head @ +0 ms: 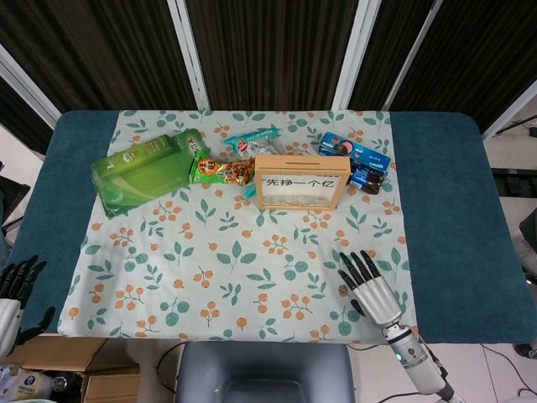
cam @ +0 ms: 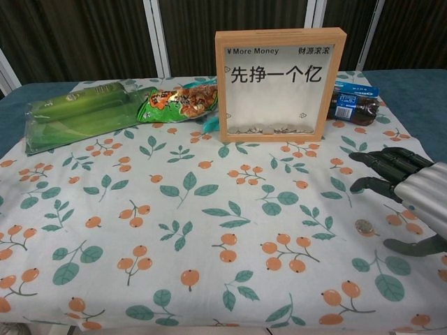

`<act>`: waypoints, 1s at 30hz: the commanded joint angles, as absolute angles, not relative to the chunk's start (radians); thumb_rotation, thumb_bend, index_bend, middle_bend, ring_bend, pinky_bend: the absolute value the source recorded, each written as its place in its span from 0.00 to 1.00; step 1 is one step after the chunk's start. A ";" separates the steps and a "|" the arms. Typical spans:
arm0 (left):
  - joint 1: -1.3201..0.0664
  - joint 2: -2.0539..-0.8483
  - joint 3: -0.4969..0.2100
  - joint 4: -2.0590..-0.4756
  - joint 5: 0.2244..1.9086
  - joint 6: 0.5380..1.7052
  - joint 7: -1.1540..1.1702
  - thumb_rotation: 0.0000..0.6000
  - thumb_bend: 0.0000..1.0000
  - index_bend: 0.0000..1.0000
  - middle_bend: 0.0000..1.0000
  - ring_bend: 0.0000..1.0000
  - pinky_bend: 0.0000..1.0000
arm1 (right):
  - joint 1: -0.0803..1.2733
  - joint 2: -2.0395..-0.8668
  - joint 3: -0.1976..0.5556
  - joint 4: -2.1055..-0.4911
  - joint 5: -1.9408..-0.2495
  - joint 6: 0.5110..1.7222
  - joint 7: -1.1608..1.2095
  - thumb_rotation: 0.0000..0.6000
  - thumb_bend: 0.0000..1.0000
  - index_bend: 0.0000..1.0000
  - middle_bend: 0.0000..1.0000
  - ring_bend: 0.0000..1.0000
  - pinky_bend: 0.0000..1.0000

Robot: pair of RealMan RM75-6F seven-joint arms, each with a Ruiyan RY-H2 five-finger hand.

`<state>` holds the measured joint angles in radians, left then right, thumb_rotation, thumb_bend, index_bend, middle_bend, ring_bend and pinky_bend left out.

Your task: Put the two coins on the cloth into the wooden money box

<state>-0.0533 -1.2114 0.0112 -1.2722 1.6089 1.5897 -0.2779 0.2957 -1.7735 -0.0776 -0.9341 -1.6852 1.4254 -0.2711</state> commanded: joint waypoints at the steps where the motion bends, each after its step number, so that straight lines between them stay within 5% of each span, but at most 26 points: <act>1: -0.053 -1.212 0.011 -1.272 1.609 1.590 -0.278 1.00 0.37 0.00 0.00 0.00 0.03 | 0.296 -1.775 -0.076 -0.933 -1.685 1.421 -0.270 1.00 0.35 0.42 0.04 0.00 0.00; 30: -0.057 -1.204 0.009 -1.285 1.608 1.585 -0.264 1.00 0.37 0.00 0.00 0.00 0.03 | 0.306 -1.769 -0.070 -0.957 -1.683 1.369 -0.271 1.00 0.50 0.56 0.13 0.00 0.00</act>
<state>-0.0567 -1.2046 0.0095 -1.2846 1.6077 1.5852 -0.2640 0.3058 -1.7686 -0.0702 -0.9570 -1.6830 1.3693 -0.2708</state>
